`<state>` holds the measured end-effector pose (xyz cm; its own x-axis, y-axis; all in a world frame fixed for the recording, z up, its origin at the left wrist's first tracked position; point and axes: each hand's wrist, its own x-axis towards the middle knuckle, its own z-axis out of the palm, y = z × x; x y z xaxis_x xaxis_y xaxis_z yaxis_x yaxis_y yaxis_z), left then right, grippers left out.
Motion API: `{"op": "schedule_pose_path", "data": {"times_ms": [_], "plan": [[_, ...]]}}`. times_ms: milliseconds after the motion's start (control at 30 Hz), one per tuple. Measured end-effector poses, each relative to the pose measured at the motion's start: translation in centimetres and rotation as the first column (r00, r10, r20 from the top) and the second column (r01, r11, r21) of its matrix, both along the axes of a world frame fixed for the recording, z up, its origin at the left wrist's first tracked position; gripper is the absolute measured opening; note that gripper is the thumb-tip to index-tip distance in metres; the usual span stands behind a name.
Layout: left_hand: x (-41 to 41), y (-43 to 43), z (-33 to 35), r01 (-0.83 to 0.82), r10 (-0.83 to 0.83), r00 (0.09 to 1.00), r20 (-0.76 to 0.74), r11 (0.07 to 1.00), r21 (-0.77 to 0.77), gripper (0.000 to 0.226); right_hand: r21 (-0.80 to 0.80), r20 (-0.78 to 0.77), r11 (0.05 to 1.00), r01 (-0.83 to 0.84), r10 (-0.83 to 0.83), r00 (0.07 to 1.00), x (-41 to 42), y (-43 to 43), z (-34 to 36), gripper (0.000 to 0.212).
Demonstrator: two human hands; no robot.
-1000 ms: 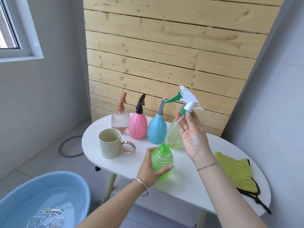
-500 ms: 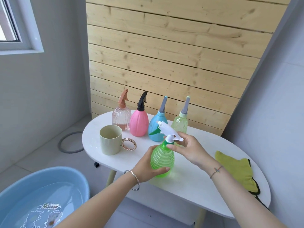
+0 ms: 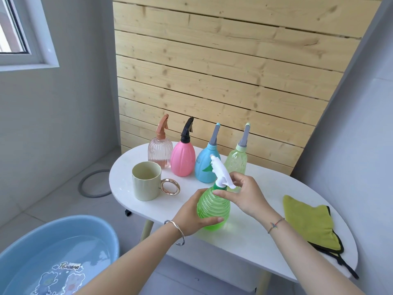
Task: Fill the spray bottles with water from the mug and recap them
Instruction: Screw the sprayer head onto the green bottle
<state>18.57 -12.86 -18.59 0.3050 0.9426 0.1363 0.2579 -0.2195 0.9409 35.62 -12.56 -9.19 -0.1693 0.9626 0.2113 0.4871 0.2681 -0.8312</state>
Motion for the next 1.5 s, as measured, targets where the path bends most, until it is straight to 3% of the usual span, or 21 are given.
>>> {"op": "schedule_pose_path", "data": {"times_ms": [167, 300, 400, 500, 667, 800, 867, 1033, 1167, 1233, 1300, 1400, 1500], "plan": [[0.0, 0.0, -0.2, -0.010, 0.010, 0.999, -0.040, 1.000, 0.012, 0.085, 0.079, 0.053, 0.986, 0.146, -0.150, 0.987, -1.6, -0.9, -0.7, 0.042], [-0.1, 0.0, -0.1, -0.010, 0.010, 1.000, -0.027, 1.000, -0.002, 0.086, -0.117, -0.081, 0.992, -0.053, 0.044, 0.996, -0.6, -1.0, 0.3, 0.045], [0.0, -0.1, -0.1, -0.016, 0.016, 1.000, -0.017, 1.000, -0.006, 0.087, -0.116, -0.141, 0.984, -0.136, 0.120, 0.983, 0.1, -1.2, 0.8, 0.027], [0.0, -0.2, -0.1, -0.025, 0.025, 1.000, -0.019, 1.000, -0.003, 0.087, -0.047, -0.129, 0.998, -0.030, 0.024, 0.991, -0.3, -0.6, 0.3, 0.020], [0.0, -0.1, -0.3, -0.030, 0.030, 0.999, -0.026, 1.000, -0.007, 0.088, 0.028, -0.106, 0.991, 0.129, -0.126, 0.986, -1.6, -0.6, -0.8, 0.031], [0.0, 0.0, -0.2, -0.036, 0.036, 0.999, -0.027, 0.999, -0.006, 0.089, -0.104, -0.156, 0.992, -0.076, 0.059, 0.986, -0.2, -0.8, 0.1, 0.030], [0.0, -0.1, -0.3, -0.036, 0.036, 0.999, -0.021, 0.999, -0.005, 0.089, -0.116, -0.200, 0.989, -0.089, 0.065, 0.978, 0.0, -1.0, 0.1, 0.028], [0.1, -0.2, -0.2, -0.038, 0.038, 0.999, -0.001, 0.999, 0.000, 0.085, 0.060, -0.223, 0.982, 0.179, -0.162, 0.961, -1.7, -1.7, -1.0, 0.023], [0.1, -0.3, -0.1, -0.035, 0.035, 0.999, -0.006, 0.999, 0.004, 0.081, 0.095, -0.136, 0.985, 0.142, -0.129, 0.982, -0.9, -2.7, -1.1, 0.028], [0.1, -0.2, -0.2, -0.036, 0.036, 0.999, -0.003, 0.999, -0.001, 0.085, 0.200, -0.096, 0.958, 0.203, -0.187, 0.978, 0.2, -2.9, -0.6, 0.029], [0.0, -0.1, -0.3, -0.036, 0.036, 0.999, -0.015, 0.999, -0.002, 0.088, 0.299, -0.051, 0.919, 0.255, -0.252, 0.967, 1.1, -2.6, 0.2, 0.046], [-0.1, 0.1, -0.3, -0.030, 0.029, 0.999, -0.040, 0.999, -0.014, 0.081, 0.143, 0.037, 0.985, 0.092, -0.098, 0.994, 1.3, -1.3, 2.2, 0.075], [-0.2, 0.3, -0.2, -0.027, 0.026, 0.998, -0.057, 0.999, -0.018, 0.076, -0.076, 0.150, 0.992, -0.101, 0.111, 0.982, 1.3, 0.4, 4.3, 0.065]]}}
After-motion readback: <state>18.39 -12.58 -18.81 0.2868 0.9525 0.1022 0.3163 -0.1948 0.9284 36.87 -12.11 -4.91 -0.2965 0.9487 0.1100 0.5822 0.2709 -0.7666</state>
